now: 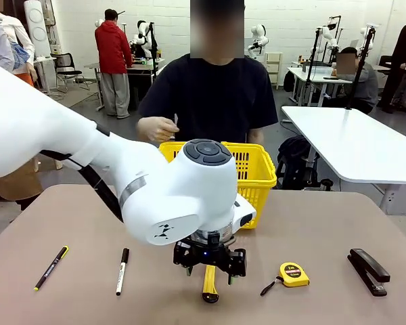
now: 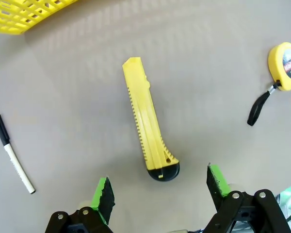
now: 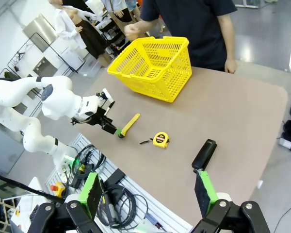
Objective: Place the items the person wants into the basket.
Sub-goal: Pick up the item the person points to and place it in the Market Basket.
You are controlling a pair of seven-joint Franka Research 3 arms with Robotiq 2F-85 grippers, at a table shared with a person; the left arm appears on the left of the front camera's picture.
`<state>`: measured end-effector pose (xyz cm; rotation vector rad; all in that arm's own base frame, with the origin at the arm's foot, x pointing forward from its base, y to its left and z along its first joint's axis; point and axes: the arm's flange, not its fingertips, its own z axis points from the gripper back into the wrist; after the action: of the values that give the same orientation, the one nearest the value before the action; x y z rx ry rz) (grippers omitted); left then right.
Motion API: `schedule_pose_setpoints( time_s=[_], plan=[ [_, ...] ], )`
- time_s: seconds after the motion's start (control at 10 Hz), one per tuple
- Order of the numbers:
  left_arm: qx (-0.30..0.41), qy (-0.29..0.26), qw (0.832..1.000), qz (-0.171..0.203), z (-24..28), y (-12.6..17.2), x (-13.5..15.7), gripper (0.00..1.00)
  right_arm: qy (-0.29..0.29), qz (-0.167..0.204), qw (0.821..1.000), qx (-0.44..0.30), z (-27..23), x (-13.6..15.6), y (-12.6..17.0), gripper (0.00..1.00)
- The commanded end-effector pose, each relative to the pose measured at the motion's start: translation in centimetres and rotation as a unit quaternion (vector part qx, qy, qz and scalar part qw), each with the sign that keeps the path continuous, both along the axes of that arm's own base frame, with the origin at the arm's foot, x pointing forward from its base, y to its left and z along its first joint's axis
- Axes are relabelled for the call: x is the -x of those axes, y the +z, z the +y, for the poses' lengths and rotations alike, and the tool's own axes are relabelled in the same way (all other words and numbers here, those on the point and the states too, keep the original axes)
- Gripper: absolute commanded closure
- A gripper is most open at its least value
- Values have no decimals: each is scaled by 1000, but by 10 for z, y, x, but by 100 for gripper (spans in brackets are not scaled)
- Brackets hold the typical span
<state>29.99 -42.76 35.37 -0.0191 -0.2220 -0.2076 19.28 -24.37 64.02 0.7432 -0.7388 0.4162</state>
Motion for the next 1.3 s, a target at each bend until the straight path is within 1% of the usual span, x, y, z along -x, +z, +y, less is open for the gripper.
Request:
schedule_pose_setpoints(
  time_s=[0.0, 0.3, 0.6, 1.0, 1.1, 1.2],
  plan=[
    [14, 25, 1000, -7, -20, -13, -11, 0, 7, -8, 1000, -5, -1, 0, 1, 0],
    [11, 43, 999, 7, -23, -32, -28, 0, 7, -8, 1000, -5, -1, 0, 1, 0],
    [2, 51, 999, 18, -21, -43, -38, 0, 7, -8, 1000, -5, -1, 0, 1, 0],
    [-8, 68, 998, 16, -19, -50, -46, 0, 7, -8, 1000, -5, -1, 0, 1, 0],
    [-7, 67, 998, 10, -19, -51, -46, 19, 7, -8, 1000, -5, -1, 0, 1, 0],
    [-15, 66, 998, 5, -19, -51, -46, 58, 7, -8, 1000, -5, -1, 0, 1, 0]
  ],
)
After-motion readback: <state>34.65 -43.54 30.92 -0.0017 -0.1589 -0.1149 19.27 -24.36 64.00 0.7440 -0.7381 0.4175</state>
